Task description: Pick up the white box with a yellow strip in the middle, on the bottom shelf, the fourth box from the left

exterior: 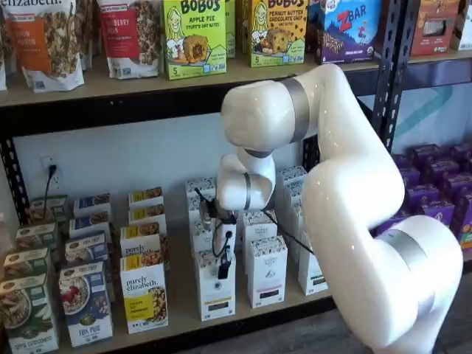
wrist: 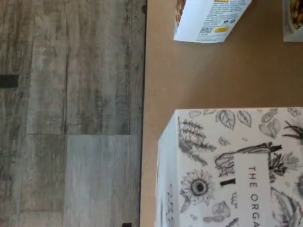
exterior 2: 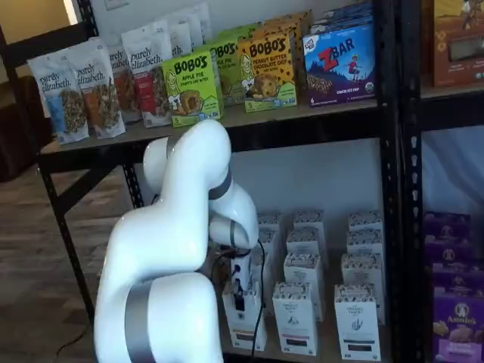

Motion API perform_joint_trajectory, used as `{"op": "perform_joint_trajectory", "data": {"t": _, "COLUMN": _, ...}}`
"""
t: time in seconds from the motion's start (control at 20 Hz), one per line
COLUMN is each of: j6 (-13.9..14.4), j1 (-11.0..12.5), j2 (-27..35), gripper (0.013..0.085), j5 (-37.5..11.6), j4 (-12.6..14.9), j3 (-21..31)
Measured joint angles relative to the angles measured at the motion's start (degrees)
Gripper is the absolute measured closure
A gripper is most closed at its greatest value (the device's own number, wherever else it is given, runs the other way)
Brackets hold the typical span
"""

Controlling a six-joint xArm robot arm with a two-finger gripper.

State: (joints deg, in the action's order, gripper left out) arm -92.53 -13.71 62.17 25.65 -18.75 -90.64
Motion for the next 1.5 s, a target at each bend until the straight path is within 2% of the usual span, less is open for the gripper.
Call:
{"op": "perform_joint_trajectory", "data": {"t": 0.75, "j6": 0.2, "j1": -0.2, "j2": 1.5, "gripper": 0.0130, "j5": -0.1, "j4": 0.1, "j3": -1.1}}
{"op": "perform_joint_trajectory", "data": {"t": 0.8, "j6": 0.2, "j1": -0.2, "j2": 1.6, "gripper": 0.0170, "j5": -0.1, "j4": 0.0, "j3": -1.1}}
{"op": "perform_joint_trajectory", "data": {"t": 0.95, "j6": -0.3, "j1": -0.2, "j2": 1.6, "gripper": 0.0210, "j5": -0.5, "j4": -0.4, "j3": -1.1}}
{"op": "perform_joint_trajectory", "data": {"t": 1.05, "j6": -0.5, "j1": -0.1, "j2": 1.7, "gripper": 0.0290, "j5": -0.7, "j4": -0.6, "j3": -1.0}}
{"op": "perform_joint_trajectory", "data": {"t": 1.1, "j6": -0.7, "j1": -0.1, "j2": 1.7, "gripper": 0.0290, "j5": -0.7, "j4": -0.8, "j3": -1.0}}
{"op": "perform_joint_trajectory", "data": {"t": 1.15, "j6": -0.8, "j1": -0.1, "j2": 1.7, "gripper": 0.0330, "j5": -0.7, "j4": -0.9, "j3": -1.1}}
{"op": "perform_joint_trajectory", "data": {"t": 1.5, "j6": -0.1, "j1": 0.0, "j2": 2.1, "gripper": 0.0330, "j5": -0.2, "j4": -0.2, "j3": -1.7}}
